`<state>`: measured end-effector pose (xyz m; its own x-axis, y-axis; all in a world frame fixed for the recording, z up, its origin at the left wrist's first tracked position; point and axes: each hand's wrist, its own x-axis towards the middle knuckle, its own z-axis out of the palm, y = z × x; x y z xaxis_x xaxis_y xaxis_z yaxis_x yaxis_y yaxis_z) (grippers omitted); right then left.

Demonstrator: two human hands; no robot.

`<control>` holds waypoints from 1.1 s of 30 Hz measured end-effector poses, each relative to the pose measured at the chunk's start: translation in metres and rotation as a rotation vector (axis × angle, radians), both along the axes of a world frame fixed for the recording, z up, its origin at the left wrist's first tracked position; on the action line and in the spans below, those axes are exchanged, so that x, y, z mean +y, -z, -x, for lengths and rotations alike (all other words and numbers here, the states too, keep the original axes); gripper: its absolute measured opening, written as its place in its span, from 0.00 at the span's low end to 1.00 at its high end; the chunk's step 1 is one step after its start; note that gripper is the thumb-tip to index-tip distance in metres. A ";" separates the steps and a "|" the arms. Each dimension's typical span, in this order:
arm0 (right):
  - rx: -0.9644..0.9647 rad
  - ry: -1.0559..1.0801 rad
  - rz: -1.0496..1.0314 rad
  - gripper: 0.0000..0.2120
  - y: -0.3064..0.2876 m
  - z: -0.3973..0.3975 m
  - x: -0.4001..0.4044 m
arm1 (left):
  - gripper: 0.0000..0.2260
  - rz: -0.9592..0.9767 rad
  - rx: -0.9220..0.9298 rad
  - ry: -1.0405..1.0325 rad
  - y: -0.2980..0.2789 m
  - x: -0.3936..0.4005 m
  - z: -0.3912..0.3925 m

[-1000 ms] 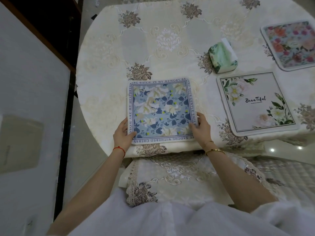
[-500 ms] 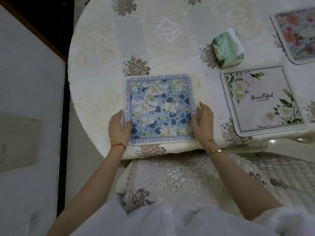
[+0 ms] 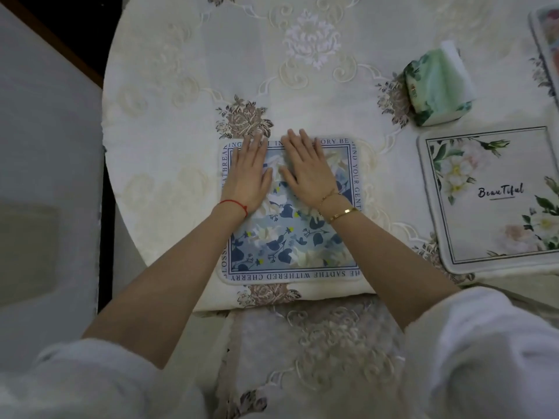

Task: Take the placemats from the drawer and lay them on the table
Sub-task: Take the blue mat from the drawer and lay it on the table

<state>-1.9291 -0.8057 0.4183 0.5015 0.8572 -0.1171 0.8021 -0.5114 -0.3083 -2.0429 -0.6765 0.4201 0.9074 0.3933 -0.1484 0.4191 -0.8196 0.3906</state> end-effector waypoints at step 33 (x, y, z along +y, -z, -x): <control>0.123 -0.034 -0.005 0.35 0.001 0.020 -0.066 | 0.35 0.126 0.034 0.077 -0.001 -0.012 0.048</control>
<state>-1.9489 -0.8713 0.4174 0.4539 0.8743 -0.1719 0.7752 -0.4825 -0.4077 -2.0912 -0.6889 0.4208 0.9279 0.2987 -0.2231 0.3712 -0.7956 0.4788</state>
